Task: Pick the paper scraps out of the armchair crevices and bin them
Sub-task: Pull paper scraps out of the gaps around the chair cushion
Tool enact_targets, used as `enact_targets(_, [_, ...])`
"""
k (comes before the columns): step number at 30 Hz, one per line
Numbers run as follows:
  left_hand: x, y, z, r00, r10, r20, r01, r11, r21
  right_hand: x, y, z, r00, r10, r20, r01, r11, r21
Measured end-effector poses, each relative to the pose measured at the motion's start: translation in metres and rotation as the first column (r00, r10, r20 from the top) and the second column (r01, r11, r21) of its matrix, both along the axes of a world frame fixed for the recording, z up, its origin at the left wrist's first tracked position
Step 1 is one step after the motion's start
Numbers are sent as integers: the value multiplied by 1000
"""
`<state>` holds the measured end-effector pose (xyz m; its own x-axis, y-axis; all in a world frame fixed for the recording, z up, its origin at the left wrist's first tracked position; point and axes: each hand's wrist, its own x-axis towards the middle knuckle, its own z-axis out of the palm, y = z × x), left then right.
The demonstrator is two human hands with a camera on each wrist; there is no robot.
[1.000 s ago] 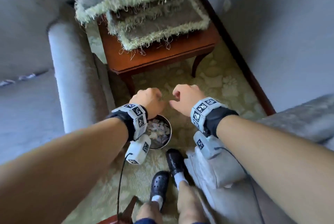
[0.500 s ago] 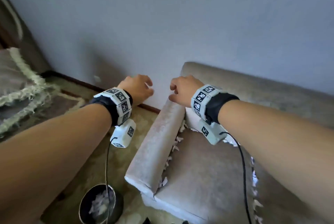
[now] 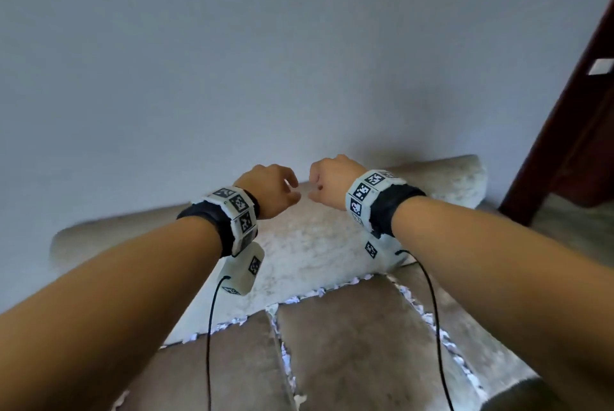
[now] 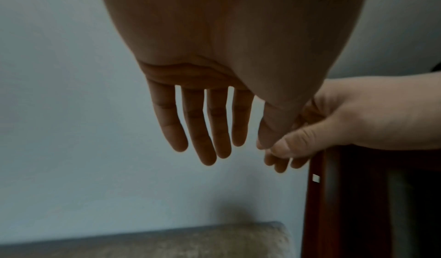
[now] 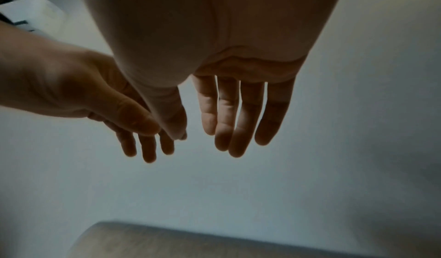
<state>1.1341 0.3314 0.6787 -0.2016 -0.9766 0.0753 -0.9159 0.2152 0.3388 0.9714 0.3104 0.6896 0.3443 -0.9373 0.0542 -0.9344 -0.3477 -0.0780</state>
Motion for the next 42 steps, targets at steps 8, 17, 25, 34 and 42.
enact_targets(8, [-170, -78, 5, 977, -206, 63, 206, 979, 3, -145, -55, 13, 972, -234, 34, 234, 972, -13])
enact_targets(17, [-260, -191, -31, 968, -246, 43, 245, 969, 35, -249, -150, -31, 952, -305, -22, 305, 951, 41])
enact_targets(25, [-321, -309, -97, 982, -187, 7, 185, 975, 123, -317, -249, -91, 968, -249, 23, 243, 959, 145])
enact_targets(34, [-427, -357, -195, 999, -49, 15, 42, 947, 317, -444, -333, -186, 979, -204, 5, 193, 936, 296])
enact_targets(42, [-520, -335, -300, 959, 283, -20, -238, 843, 483, -528, -364, -300, 999, 27, 38, -41, 902, 430])
